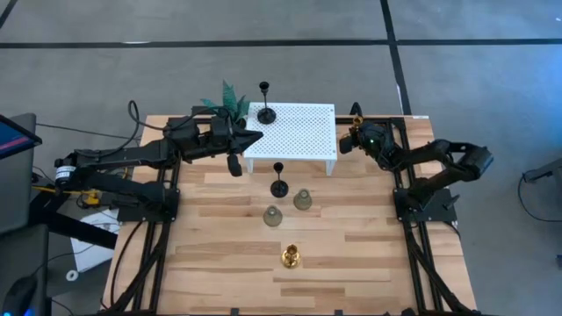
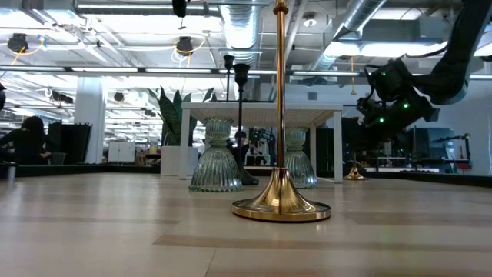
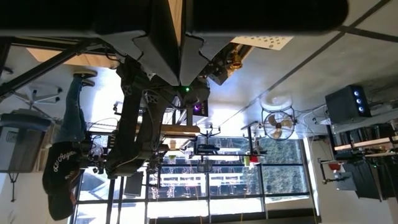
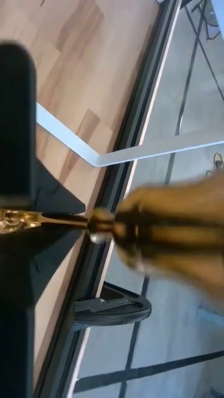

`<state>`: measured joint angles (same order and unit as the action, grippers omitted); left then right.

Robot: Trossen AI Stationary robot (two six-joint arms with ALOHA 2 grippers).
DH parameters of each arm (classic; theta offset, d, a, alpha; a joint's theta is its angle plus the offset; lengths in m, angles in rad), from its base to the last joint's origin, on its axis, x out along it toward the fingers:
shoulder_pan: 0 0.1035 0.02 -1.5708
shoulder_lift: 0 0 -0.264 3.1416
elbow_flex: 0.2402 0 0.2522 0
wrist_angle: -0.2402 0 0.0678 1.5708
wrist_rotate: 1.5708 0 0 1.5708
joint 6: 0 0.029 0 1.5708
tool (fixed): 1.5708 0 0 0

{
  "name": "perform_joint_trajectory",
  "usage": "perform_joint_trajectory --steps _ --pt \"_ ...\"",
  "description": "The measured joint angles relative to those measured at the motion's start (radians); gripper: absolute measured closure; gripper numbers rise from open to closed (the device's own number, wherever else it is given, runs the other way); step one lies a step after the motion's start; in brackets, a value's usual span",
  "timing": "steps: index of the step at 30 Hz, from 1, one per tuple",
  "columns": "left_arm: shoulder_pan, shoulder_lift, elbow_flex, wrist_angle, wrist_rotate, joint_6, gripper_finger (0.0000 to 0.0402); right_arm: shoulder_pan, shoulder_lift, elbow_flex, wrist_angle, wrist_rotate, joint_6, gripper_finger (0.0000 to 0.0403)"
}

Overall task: Pick & Place candle stick holders
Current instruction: Put the top gold candle holder on the shelf

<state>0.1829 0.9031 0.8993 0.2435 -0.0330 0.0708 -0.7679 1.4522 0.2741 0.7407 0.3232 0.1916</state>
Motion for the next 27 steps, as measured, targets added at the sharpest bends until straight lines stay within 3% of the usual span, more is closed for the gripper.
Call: perform_joint_trajectory --steps 10,19,27 --pt "0.0 0.0 0.0 -0.001 0.0 0.0 0.0389 0.002 -0.138 0.0 -0.105 -0.001 -0.004 0.0395" --pt "0.0 0.0 0.0 -0.001 0.0 0.0 0.0389 0.003 -0.446 0.011 -0.419 -0.005 0.007 0.0398" --pt "0.0 0.0 0.0 -0.004 0.0 0.0 0.0389 0.005 -0.646 0.217 -0.829 -0.016 -0.011 0.04"
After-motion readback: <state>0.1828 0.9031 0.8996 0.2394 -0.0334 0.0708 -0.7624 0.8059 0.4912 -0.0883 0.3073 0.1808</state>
